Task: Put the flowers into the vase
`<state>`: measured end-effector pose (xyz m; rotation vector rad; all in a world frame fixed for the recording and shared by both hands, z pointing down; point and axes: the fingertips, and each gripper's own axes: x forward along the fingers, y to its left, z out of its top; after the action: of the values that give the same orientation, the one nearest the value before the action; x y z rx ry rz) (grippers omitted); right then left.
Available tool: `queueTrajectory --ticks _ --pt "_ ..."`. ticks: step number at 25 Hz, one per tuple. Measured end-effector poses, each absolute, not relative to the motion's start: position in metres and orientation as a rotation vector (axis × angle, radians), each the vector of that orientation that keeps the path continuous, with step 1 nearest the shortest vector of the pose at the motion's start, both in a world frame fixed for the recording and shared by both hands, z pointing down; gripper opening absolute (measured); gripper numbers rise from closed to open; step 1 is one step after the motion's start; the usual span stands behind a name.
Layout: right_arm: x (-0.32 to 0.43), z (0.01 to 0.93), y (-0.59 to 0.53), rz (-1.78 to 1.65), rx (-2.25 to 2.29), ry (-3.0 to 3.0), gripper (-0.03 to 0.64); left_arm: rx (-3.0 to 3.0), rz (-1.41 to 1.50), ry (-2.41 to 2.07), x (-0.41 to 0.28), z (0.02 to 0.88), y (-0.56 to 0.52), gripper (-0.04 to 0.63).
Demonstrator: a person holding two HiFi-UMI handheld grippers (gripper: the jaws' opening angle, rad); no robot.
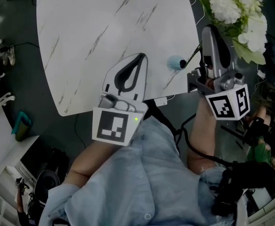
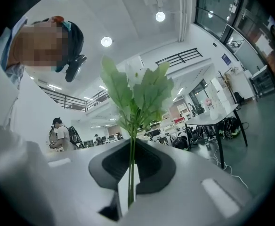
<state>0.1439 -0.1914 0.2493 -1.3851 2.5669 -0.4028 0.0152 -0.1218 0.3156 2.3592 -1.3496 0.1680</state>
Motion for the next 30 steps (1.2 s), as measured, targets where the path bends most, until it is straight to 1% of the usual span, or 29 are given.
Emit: queueTrajectory --ticks 7,17,30 --pt "0.152 0.249 -0.184 -0.345 -1.355 2.572 0.008 2.347 0.185 -1.350 0.021 0.309 -0.120 0.005" --pt "0.160 0.292 -0.174 -0.428 -1.420 2.563 0.009 2.321 0.257 -1.303 0.029 0.331 -0.111 0.005" --pt "0.164 0.308 -0.153 -0.405 -1.474 2.606 0.012 2.335 0.295 -1.258 0.036 0.341 -0.106 0.005"
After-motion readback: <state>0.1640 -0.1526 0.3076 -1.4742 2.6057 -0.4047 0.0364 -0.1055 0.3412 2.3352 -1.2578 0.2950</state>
